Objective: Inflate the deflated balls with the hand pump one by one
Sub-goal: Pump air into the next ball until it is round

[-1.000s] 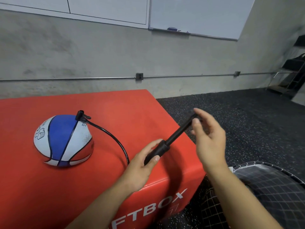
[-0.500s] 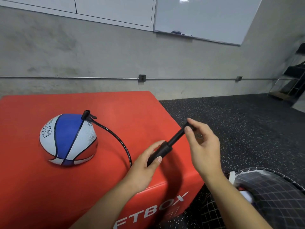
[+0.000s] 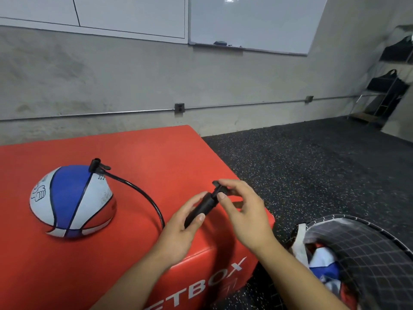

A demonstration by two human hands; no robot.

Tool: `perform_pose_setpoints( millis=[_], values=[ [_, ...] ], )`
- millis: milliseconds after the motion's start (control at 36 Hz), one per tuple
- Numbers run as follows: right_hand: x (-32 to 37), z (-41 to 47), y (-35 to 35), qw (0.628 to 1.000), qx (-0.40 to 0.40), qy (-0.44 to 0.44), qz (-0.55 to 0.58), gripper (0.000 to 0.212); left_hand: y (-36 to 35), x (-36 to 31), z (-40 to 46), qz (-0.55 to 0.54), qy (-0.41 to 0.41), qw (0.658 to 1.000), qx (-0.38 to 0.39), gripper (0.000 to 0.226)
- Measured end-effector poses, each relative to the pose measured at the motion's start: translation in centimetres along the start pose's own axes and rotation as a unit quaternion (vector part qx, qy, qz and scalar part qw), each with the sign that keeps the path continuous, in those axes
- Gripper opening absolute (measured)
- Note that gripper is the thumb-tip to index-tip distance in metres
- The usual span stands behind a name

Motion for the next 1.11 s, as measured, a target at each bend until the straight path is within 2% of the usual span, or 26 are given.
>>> perform_pose_setpoints(
  millis=[111,167,250,444,639,806,972,1111],
  values=[
    [0.6,0.6,0.6,1.0,-0.011,0.008,0.012,0.033,0.2,0.1,-0.1,-0.003,0.002,1.0,0.0,0.049],
    [0.7,1.2,1.5,0.998,-0.037,0.004,0.044,0.035,0.2,0.1,-0.1,-0.005,0.009,1.0,0.002,0.049],
    [-0.1,2.3,3.5,0.992,-0.088,-0.007,0.089,0.026,0.1,0.1,-0.3,0.001,0.013,1.0,0.006,0.048],
    [-0.8,3.4,7.3,0.98,-0.148,-0.033,0.13,0.028,-0.1,0.7,-0.4,0.014,0.032,0.999,0.013,0.047],
    [-0.4,3.4,6.8,0.976,-0.166,-0.041,0.135,0.026,0.3,0.8,-0.6,0.007,0.032,0.999,0.009,0.051],
    [1.0,2.8,4.1,0.988,-0.127,-0.007,0.086,0.029,0.5,0.6,-0.4,0.004,0.035,0.999,-0.004,0.051],
    [1.8,1.6,1.5,0.995,-0.08,0.015,0.058,0.042,0.9,0.5,-0.2,0.004,0.02,1.0,-0.021,0.052],
    [0.8,0.7,-0.3,0.999,-0.033,0.004,0.037,0.04,0.8,0.5,-0.1,-0.014,0.02,0.999,-0.02,0.05]
  ],
)
Point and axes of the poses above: each hand's wrist, its own z-axis towards the middle knuckle, its own y-axis out of the back of the hand, x = y × z, the point moved 9 cm from there along z, towards the middle knuckle, and after that the axes turned 11 degrees about -z, right-handed, at the moved point
